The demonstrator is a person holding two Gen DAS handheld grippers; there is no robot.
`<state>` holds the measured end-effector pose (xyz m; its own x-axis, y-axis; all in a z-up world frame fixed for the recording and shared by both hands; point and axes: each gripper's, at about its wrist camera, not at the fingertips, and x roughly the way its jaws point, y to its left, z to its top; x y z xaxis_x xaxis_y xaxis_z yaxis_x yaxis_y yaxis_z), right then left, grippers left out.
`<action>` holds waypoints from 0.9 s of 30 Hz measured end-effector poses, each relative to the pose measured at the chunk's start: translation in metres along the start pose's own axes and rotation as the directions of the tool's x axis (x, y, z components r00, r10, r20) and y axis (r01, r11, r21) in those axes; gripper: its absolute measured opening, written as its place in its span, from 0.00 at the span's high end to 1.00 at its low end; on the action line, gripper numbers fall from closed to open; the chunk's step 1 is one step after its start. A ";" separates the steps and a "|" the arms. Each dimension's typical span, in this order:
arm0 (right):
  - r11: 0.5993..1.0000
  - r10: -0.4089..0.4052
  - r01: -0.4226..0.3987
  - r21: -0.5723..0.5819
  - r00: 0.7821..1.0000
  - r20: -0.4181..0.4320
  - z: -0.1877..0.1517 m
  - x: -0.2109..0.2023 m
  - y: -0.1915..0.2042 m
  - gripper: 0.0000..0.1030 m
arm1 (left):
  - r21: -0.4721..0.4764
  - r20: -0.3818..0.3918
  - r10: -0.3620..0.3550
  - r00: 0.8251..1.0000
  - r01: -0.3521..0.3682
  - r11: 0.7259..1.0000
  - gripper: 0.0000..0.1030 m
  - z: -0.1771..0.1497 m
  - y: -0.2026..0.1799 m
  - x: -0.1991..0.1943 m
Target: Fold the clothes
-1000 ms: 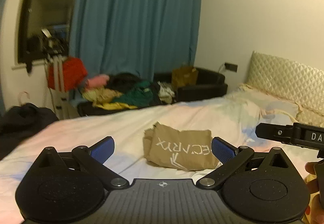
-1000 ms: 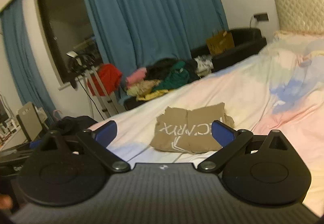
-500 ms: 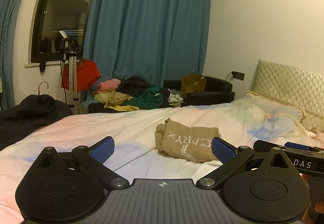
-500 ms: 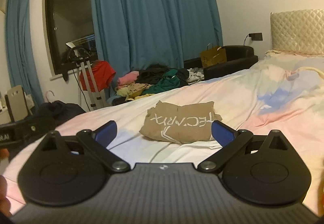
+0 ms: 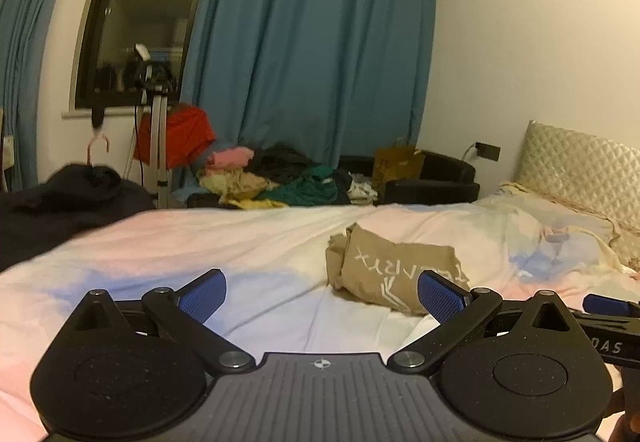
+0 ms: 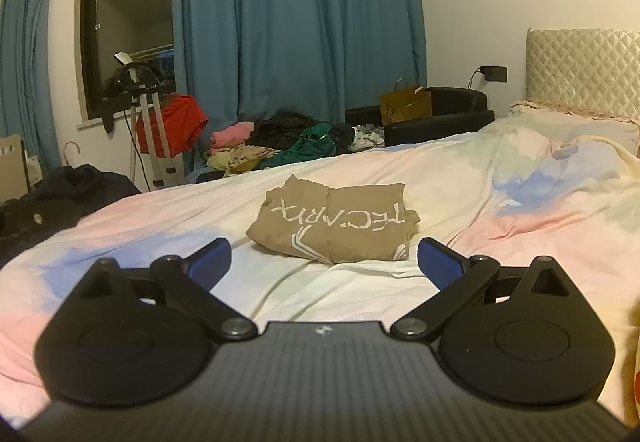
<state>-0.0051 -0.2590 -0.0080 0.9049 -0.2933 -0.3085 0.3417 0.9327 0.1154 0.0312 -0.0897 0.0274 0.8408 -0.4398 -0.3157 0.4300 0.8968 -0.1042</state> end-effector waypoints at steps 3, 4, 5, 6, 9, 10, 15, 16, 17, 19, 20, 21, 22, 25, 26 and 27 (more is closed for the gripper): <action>1.000 -0.006 0.006 0.010 1.000 -0.005 0.000 0.000 -0.001 0.02 | 0.010 -0.010 -0.003 1.000 0.004 1.000 0.00 -0.004 -0.002 0.001; 1.000 -0.007 0.007 0.009 1.000 -0.007 0.000 0.000 -0.001 0.02 | 0.019 -0.011 -0.002 1.000 0.002 1.000 0.00 -0.004 -0.004 0.000; 1.000 -0.008 0.008 0.008 1.000 -0.010 -0.001 0.000 0.000 0.02 | 0.028 -0.011 0.001 1.000 -0.001 1.000 0.00 -0.005 -0.006 0.000; 1.000 -0.008 0.008 0.006 1.000 -0.012 -0.001 0.000 0.000 0.02 | 0.035 -0.012 0.005 1.000 -0.004 0.999 0.00 -0.005 -0.007 -0.001; 1.000 -0.008 0.008 -0.001 1.000 -0.015 -0.002 -0.001 0.001 0.02 | 0.039 -0.018 -0.003 1.000 0.004 0.999 0.00 -0.006 -0.010 -0.002; 1.000 -0.008 0.008 -0.004 1.000 -0.016 -0.002 -0.002 0.001 0.02 | 0.042 -0.019 -0.004 1.000 0.005 0.999 0.00 -0.007 -0.011 -0.003; 1.000 -0.015 0.015 -0.021 1.000 -0.017 -0.004 -0.005 0.004 0.02 | 0.055 -0.029 -0.002 1.000 0.004 0.998 0.00 -0.012 -0.015 -0.005; 1.000 -0.017 0.017 -0.022 1.000 -0.016 -0.004 -0.005 0.004 0.02 | 0.056 -0.031 -0.003 1.000 0.005 0.998 0.00 -0.013 -0.016 -0.006; 1.000 -0.019 0.018 -0.023 1.000 -0.015 -0.004 -0.006 0.004 0.02 | 0.058 -0.032 -0.002 0.999 0.004 0.998 0.00 -0.013 -0.016 -0.006; 1.000 -0.022 0.021 -0.022 1.000 -0.013 -0.004 -0.006 0.004 0.02 | 0.069 -0.027 0.007 1.000 -0.005 0.998 0.00 -0.013 -0.018 -0.009; 1.000 -0.023 0.023 -0.021 1.000 -0.014 -0.004 -0.005 0.003 0.02 | 0.072 -0.025 0.010 1.000 -0.008 0.997 0.00 -0.013 -0.018 -0.010; 1.000 -0.025 0.025 -0.019 1.000 -0.015 -0.004 -0.005 0.003 0.02 | 0.072 -0.024 0.011 1.000 -0.009 0.997 0.00 -0.012 -0.019 -0.010; 0.999 -0.028 0.027 -0.018 0.999 -0.016 -0.004 -0.006 0.003 0.02 | 0.072 -0.024 0.011 1.000 -0.010 0.997 0.00 -0.012 -0.019 -0.010; 0.999 -0.032 0.032 -0.015 0.999 -0.015 -0.004 -0.006 0.002 0.02 | 0.071 -0.023 0.014 1.000 -0.012 0.997 0.00 -0.012 -0.018 -0.011; 0.999 -0.033 0.033 -0.015 0.999 -0.014 -0.004 -0.007 0.002 0.02 | 0.071 -0.023 0.014 1.000 -0.013 0.997 0.00 -0.012 -0.018 -0.011; 0.999 -0.033 0.033 -0.015 0.999 -0.013 -0.004 -0.007 0.002 0.02 | 0.071 -0.023 0.015 1.000 -0.013 0.997 0.00 -0.012 -0.018 -0.011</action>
<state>-0.0117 -0.2540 -0.0093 0.8897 -0.3217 -0.3240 0.3678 0.9254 0.0911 0.0100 -0.1004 0.0214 0.8394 -0.4250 -0.3387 0.4409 0.8969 -0.0327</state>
